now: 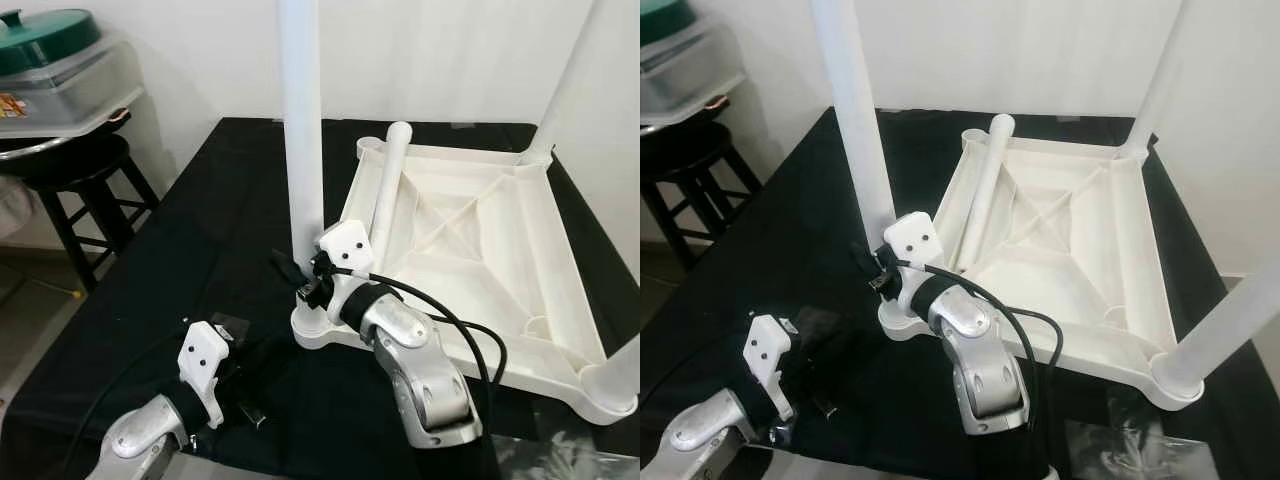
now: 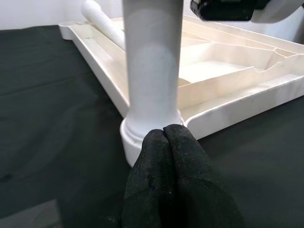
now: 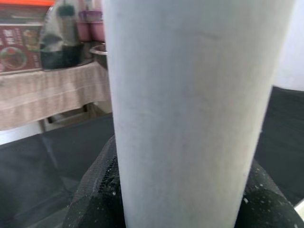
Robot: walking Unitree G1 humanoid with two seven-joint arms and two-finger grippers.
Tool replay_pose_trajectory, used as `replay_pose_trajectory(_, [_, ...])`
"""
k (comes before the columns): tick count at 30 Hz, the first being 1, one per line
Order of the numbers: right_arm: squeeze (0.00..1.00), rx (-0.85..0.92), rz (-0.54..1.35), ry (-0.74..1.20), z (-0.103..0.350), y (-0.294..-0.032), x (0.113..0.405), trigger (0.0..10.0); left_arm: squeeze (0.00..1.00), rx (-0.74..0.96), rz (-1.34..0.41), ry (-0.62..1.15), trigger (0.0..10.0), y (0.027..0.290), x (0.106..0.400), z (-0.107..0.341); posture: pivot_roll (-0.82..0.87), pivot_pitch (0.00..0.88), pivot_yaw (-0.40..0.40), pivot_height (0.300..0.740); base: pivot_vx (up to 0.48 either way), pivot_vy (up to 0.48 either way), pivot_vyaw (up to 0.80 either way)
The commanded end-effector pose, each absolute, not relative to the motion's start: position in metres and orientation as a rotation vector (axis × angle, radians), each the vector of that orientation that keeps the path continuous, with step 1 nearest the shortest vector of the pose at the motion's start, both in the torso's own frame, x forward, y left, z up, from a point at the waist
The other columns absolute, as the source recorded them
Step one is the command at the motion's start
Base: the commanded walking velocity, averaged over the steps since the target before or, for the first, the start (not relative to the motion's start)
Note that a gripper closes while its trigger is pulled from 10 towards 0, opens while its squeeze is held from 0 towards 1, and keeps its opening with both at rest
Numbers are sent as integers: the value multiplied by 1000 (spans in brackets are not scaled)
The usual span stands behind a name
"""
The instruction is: Building children table
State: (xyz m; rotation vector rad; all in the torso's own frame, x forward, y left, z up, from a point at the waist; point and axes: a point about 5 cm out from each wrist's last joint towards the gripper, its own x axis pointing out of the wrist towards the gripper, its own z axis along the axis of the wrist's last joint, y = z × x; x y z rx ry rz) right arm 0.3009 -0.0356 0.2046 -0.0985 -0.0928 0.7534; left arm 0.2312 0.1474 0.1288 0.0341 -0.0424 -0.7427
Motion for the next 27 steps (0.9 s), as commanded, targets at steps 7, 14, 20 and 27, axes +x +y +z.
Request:
replay_pose_trajectory(7, [1000, -29, 970, -16, 210, -37, 306, 10000, 0, 35, -743, -19, 10000, 149, 229, 124, -13, 163, 21, 740, 0, 0, 0])
replay_pose_trajectory(14, [1000, -130, 1196, -101, 233, -50, 320, 10000, 0, 36, -745, -19, 10000, 148, 230, 124, -6, 158, 20, 740, 0, 0, 0])
replay_pose_trajectory(20, [0, -240, 1497, -57, 245, -56, 332, 10000, 0, 38, -748, -15, 10000, 147, 229, 123, 5, 149, 21, 740, 0, 0, 0])
replay_pose_trajectory(27, [0, -184, 1563, 27, 238, -52, 346, 0, 0, 45, -751, -11, 10000, 145, 227, 122, 25, 147, 12, 740, 0, 0, 0])
